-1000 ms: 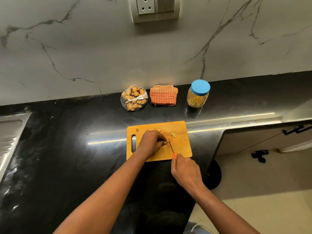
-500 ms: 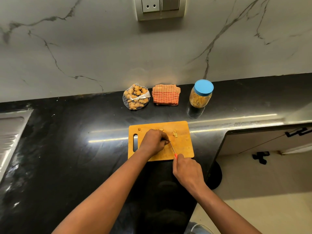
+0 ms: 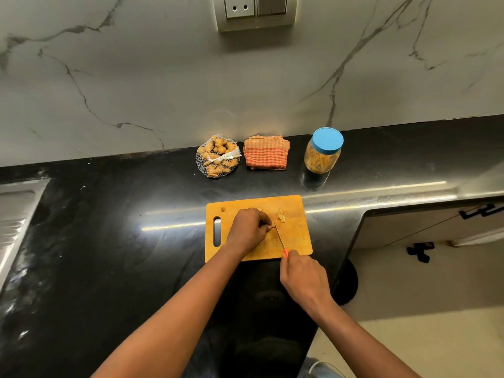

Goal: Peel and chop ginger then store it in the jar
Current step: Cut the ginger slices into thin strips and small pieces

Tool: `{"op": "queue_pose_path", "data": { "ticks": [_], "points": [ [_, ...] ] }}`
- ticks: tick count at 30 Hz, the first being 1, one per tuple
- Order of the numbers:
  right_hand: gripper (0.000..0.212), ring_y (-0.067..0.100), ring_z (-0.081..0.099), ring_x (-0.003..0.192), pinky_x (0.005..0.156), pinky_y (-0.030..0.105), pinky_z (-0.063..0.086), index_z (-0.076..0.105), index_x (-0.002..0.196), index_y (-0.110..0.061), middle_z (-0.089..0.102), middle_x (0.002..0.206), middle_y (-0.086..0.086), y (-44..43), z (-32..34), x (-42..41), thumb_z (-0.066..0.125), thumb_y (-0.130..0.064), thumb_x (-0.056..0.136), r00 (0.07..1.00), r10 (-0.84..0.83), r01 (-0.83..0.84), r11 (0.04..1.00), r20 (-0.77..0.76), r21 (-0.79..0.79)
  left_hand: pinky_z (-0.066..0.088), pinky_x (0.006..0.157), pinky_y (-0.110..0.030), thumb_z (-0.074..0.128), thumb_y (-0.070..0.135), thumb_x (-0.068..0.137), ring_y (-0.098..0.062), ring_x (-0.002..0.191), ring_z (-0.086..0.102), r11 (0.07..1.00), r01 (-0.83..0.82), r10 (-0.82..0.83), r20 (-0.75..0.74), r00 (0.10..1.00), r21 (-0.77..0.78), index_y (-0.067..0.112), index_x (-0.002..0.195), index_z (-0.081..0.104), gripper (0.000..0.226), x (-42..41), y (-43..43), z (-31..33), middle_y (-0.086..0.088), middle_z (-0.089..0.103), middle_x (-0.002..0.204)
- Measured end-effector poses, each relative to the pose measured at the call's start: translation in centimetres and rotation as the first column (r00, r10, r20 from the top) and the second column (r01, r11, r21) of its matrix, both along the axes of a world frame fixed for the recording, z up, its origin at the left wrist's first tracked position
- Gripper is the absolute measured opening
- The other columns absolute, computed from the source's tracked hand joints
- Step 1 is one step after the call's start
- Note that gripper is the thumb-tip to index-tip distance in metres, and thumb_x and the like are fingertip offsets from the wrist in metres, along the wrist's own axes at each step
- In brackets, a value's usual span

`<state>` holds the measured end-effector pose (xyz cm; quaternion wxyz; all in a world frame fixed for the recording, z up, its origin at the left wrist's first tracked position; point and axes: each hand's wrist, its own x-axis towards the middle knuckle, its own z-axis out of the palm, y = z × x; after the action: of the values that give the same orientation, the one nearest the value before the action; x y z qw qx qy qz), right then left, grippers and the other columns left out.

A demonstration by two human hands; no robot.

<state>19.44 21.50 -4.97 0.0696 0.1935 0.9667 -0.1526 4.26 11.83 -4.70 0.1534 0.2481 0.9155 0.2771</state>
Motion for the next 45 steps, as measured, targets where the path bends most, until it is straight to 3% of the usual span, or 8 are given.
{"op": "queue_pose_path", "data": {
  "ticks": [4,9,15,19,29,32,38,45],
  "points": [
    [0.036,0.020,0.065,0.065,0.054,0.032,0.048,0.059,0.097,-0.019,0.065,0.076,0.000,-0.2,0.2,0.3,0.031,-0.041,0.104,1.000,0.003,-0.003,1.000,-0.002,-0.007,0.052,0.079,-0.027,0.072,0.019,0.084,-0.012,0.086,0.062,1.000,0.022,-0.022,-0.012,1.000,0.021,0.018,0.097,0.078,0.014,0.4,-0.1,-0.1,0.002,0.072,0.096],
    [0.038,0.016,0.064,0.062,0.054,0.030,0.051,0.060,0.098,-0.019,0.064,0.075,-0.003,-0.3,0.1,0.8,0.031,-0.042,0.104,1.000,0.008,-0.008,1.000,-0.003,-0.024,0.045,0.077,-0.016,0.076,0.022,0.082,-0.005,0.084,0.061,0.998,0.029,-0.028,-0.005,1.000,0.051,0.020,0.097,0.078,0.016,0.5,-0.6,0.1,0.006,0.073,0.096],
    [0.037,0.015,0.061,0.058,0.047,0.025,0.041,0.060,0.095,-0.019,0.057,0.068,-0.005,0.0,0.4,0.0,0.032,-0.041,0.105,0.999,-0.018,0.017,1.000,-0.033,-0.011,0.046,0.077,-0.017,0.079,0.022,0.079,-0.006,0.083,0.063,1.000,0.002,-0.002,0.017,1.000,0.029,0.019,0.092,0.078,0.014,0.2,-0.4,0.3,0.004,0.074,0.092],
    [0.038,0.013,0.060,0.057,0.049,0.026,0.047,0.060,0.096,-0.019,0.059,0.070,-0.005,-0.3,0.4,-0.6,0.031,-0.042,0.105,0.999,-0.007,0.007,1.000,-0.036,-0.009,0.047,0.077,-0.020,0.079,0.023,0.078,-0.008,0.085,0.062,1.000,0.008,-0.009,0.035,0.999,0.029,0.019,0.094,0.078,0.016,0.1,-0.3,0.3,0.004,0.073,0.093],
    [0.037,0.011,0.047,0.053,0.046,0.023,0.035,0.059,0.096,-0.019,0.049,0.067,-0.007,-0.5,0.4,-0.6,0.032,-0.041,0.105,1.000,0.006,-0.006,1.000,-0.021,0.013,0.050,0.082,-0.026,0.077,0.013,0.080,-0.015,0.088,0.064,0.993,0.077,-0.078,0.007,0.997,0.093,0.011,0.091,0.079,0.012,0.0,-0.9,-0.1,-0.002,0.073,0.095],
    [0.036,0.012,0.044,0.050,0.042,0.023,0.028,0.058,0.094,-0.018,0.048,0.065,-0.007,-0.6,0.5,-0.5,0.032,-0.040,0.105,1.000,0.027,-0.027,0.999,-0.013,0.042,0.048,0.079,-0.021,0.077,0.013,0.080,-0.013,0.087,0.064,0.992,0.066,-0.066,-0.004,0.998,0.104,0.012,0.090,0.079,0.011,0.2,-1.0,-0.3,-0.001,0.073,0.095],
    [0.036,0.020,0.066,0.068,0.052,0.028,0.037,0.057,0.098,-0.018,0.065,0.081,0.000,-0.4,0.6,-1.6,0.029,-0.039,0.106,0.997,0.058,-0.062,0.995,0.049,0.074,0.044,0.080,-0.017,0.077,0.015,0.079,-0.013,0.089,0.066,0.992,0.078,-0.073,-0.049,0.996,0.096,0.013,0.089,0.079,0.011,0.4,-1.1,-0.5,0.000,0.074,0.094],
    [0.034,0.022,0.067,0.069,0.054,0.031,0.041,0.055,0.093,-0.019,0.065,0.079,0.000,-0.3,0.6,0.0,0.030,-0.039,0.105,0.997,0.057,-0.061,0.997,0.060,0.057,0.048,0.081,-0.022,0.076,0.019,0.079,-0.012,0.089,0.065,0.991,0.087,-0.081,-0.067,0.994,0.099,0.015,0.090,0.079,0.011,0.2,-1.2,-0.7,0.002,0.074,0.095]
  ]
}}
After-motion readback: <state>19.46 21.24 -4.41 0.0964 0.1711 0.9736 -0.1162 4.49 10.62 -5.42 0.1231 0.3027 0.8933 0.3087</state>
